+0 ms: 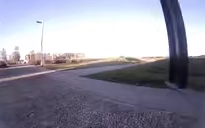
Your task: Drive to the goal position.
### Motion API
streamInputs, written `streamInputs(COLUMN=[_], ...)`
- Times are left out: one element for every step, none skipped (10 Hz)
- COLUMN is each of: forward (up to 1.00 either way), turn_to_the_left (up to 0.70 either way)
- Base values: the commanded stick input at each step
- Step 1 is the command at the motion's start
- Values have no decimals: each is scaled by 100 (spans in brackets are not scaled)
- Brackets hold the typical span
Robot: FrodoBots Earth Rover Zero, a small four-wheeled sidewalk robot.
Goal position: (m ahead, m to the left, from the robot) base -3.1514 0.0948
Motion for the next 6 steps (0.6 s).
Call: streamInputs(forward=[-70,0,0,0,0,0], turn_to_the_left=[0,0,0,0,0,0])
